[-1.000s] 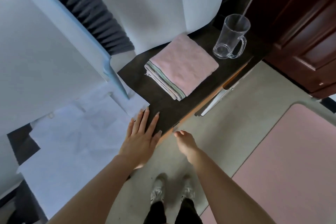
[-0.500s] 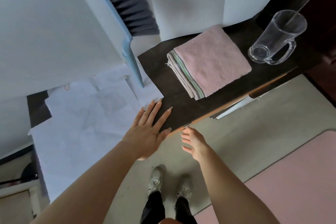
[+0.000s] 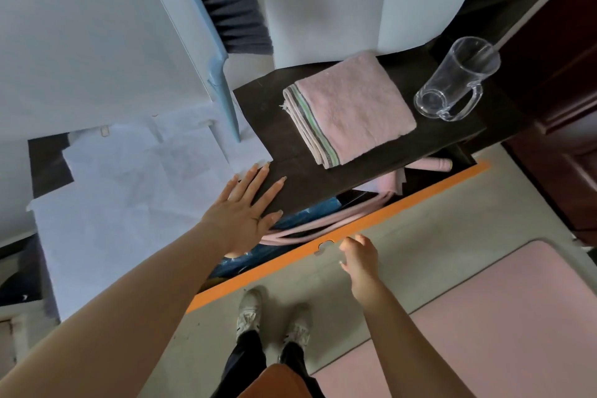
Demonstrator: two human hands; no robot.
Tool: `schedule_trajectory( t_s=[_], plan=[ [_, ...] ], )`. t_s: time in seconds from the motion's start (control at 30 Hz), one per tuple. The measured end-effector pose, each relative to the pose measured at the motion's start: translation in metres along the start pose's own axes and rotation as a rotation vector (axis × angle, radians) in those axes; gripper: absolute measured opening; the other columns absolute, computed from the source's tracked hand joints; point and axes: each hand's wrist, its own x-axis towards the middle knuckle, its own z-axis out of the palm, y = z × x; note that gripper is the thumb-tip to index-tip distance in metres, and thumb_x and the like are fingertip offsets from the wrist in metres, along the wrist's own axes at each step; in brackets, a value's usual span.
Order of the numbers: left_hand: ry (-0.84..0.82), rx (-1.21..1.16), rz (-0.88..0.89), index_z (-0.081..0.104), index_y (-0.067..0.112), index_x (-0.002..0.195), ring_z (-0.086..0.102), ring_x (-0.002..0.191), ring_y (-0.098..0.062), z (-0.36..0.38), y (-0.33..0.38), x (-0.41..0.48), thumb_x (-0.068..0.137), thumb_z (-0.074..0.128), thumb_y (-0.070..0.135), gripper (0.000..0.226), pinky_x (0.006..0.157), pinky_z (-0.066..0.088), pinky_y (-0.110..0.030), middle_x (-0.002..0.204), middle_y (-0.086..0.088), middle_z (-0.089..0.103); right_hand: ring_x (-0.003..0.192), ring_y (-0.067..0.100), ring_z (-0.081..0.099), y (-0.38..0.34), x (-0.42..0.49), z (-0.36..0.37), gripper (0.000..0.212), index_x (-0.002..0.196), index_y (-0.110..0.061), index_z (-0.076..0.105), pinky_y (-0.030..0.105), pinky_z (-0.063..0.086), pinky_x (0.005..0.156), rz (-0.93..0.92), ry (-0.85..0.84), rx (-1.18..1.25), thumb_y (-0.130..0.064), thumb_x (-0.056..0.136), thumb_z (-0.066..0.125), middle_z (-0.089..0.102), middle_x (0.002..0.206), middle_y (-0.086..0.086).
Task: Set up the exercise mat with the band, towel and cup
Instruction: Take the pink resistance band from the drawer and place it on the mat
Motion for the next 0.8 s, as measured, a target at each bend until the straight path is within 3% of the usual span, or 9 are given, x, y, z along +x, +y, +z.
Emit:
schedule_trajectory(
  t_s=[0.07,0.13,0.23,0.37,0.5,0.57,0.7,0.8],
  plan=[
    [-0.003,0.039,-0.008,-0.036,0.039,0.138,-0.028,0.145,-0.021,-0.002,0.002,0.0,0.082,-0.017,0.061,0.063,0.12,-0.012,-0.042,0.157,-0.001,-0.032,0.134,0.037,0.039,-0.006,-0.014,-0.014,0.061,0.146,-0.004,0.034,0.047,0.036,0.108,-0.244,0.274,-0.08,-0.015,0.091,0.058,0.037,0.15,0.022],
    [0.016,0.088,-0.015,-0.025,0.035,0.146,-0.02,0.148,-0.023,-0.006,0.004,-0.001,0.091,-0.005,0.059,0.064,0.12,-0.009,-0.042,0.161,-0.004,-0.022,0.141,0.036,0.028,-0.01,-0.031,-0.02,0.071,0.149,-0.006,0.028,0.049,0.03,0.11,-0.509,0.413,-0.376,-0.022,0.089,0.063,0.027,0.156,0.02],
    [0.043,0.259,-0.024,-0.014,0.027,0.152,-0.01,0.15,-0.025,-0.014,0.011,-0.003,0.097,0.004,0.055,0.065,0.121,-0.003,-0.044,0.163,-0.008,-0.012,0.151,0.024,0.01,-0.005,-0.036,-0.021,0.072,0.153,-0.015,0.025,0.051,0.013,0.117,-0.808,0.295,-0.893,-0.039,0.092,0.055,0.014,0.163,0.007],
    [0.216,0.299,0.035,0.005,0.01,0.154,-0.006,0.15,-0.031,-0.017,0.036,-0.019,0.103,0.02,0.04,0.061,0.122,0.002,-0.045,0.162,-0.016,-0.004,0.151,0.022,-0.006,0.005,-0.035,-0.024,0.069,0.155,-0.011,0.012,0.055,-0.006,0.117,-0.706,0.126,-1.209,-0.046,0.098,0.028,0.003,0.165,0.008],
    [0.262,0.222,0.315,0.045,0.011,0.142,0.032,0.144,-0.031,0.018,0.066,-0.06,0.085,0.056,0.021,0.059,0.117,0.027,-0.043,0.154,-0.016,0.035,0.151,0.024,-0.009,0.011,-0.042,-0.03,0.072,0.154,-0.005,0.003,0.055,-0.009,0.117,-0.658,0.11,-1.272,-0.043,0.097,0.027,-0.001,0.164,0.012],
    [0.183,0.179,0.27,0.054,0.014,0.136,0.044,0.137,-0.026,0.037,0.078,-0.074,0.081,0.06,0.023,0.055,0.112,0.036,-0.037,0.149,-0.011,0.045,0.151,0.024,-0.009,0.015,-0.042,-0.036,0.072,0.154,-0.004,0.002,0.054,-0.01,0.118,-0.652,0.082,-1.291,-0.041,0.097,0.025,-0.002,0.164,0.013],
    [0.036,-0.057,-0.015,0.045,0.019,0.139,0.044,0.131,-0.023,0.058,0.085,-0.082,0.089,0.055,0.017,0.051,0.105,0.04,-0.031,0.141,-0.004,0.045,0.151,0.027,-0.009,0.022,-0.047,-0.048,0.072,0.153,-0.001,0.0,0.051,-0.01,0.118,-0.62,0.031,-1.372,-0.042,0.098,0.022,-0.003,0.163,0.017],
    [-0.002,0.005,0.015,0.051,0.02,0.13,0.052,0.118,-0.023,0.065,0.084,-0.082,0.081,0.065,0.011,0.052,0.097,0.044,-0.03,0.125,-0.002,0.053,0.151,0.029,-0.006,0.026,-0.051,-0.055,0.072,0.153,0.0,0.002,0.048,-0.005,0.12,-0.589,-0.003,-1.429,-0.042,0.098,0.022,-0.002,0.163,0.019]
  ],
)
